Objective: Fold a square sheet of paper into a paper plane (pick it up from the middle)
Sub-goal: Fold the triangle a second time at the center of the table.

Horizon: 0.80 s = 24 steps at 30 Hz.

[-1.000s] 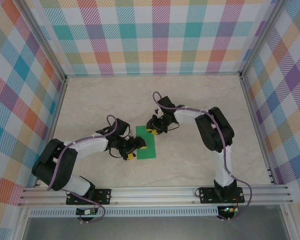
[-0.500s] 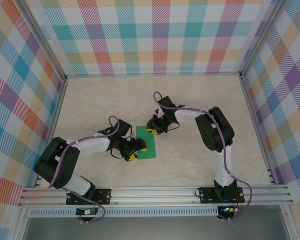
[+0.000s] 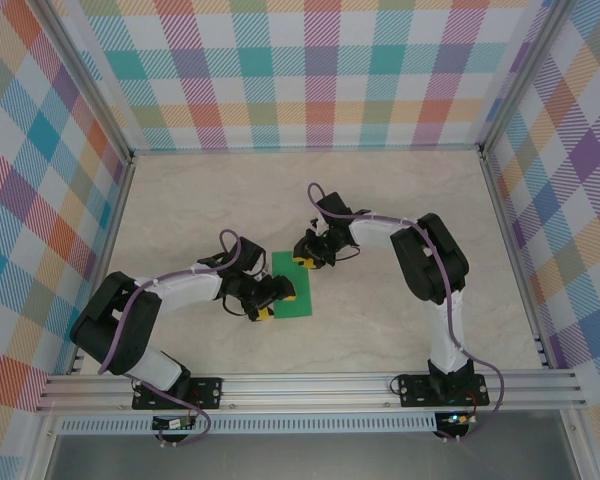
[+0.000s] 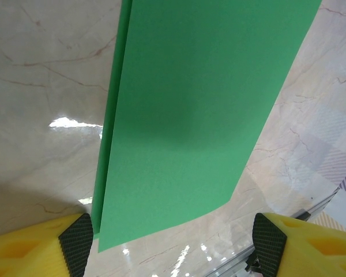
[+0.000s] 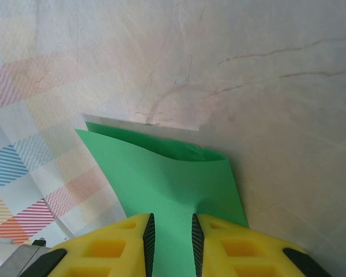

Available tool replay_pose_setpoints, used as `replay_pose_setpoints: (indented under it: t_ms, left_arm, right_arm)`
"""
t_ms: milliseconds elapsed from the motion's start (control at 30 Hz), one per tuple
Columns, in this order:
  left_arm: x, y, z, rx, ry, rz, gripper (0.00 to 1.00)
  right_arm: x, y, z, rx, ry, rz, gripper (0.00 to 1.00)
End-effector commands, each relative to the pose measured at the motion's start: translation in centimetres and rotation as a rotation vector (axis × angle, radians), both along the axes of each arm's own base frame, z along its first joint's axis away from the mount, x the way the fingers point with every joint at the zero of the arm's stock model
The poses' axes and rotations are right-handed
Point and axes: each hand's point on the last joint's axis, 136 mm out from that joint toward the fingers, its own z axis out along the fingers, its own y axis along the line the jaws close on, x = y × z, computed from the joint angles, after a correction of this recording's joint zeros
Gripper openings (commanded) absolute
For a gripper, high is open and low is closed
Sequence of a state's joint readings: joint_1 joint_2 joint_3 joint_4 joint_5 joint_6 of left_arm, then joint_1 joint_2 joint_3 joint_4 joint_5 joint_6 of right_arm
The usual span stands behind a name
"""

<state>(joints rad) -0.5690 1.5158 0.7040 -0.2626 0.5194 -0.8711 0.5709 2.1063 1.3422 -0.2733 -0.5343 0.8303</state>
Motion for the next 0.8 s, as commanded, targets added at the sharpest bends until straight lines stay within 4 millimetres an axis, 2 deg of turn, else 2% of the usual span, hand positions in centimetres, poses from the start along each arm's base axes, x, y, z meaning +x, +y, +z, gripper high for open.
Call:
replay_pose_setpoints:
  t_ms: [0,133,333,633,767]
  left_arm:
    - [-1.0,0.2,-0.4,0.038,0.023,-0.033,0.76]
    - [-1.0,-0.7,-0.2,0.001,0.025,-0.046,0.75]
    - [0.2,-2.6,2.1,-0.105,-0.053,-0.077,0.70]
    - [1.2,-3.1,4.0,-0.151,-0.147,-0.073,0.64]
    - [2.0,-3.7,5.5,-0.198,-0.201,-0.076,0.62]
  right_arm:
    - [-1.1,-1.7,-3.1,-0.077,0.086,-0.027,0.28]
    - [-1.1,-1.6,-3.1,-0.072,0.092,-0.026,0.28]
    - [-1.2,-1.6,-3.2,-0.072,0.100,-0.027,0.28]
    - [-1.2,-1.7,-3.1,-0.069,0.097,-0.026,0.28]
    - [-1.3,-1.8,-3.1,-0.078,0.098,-0.021,0.28]
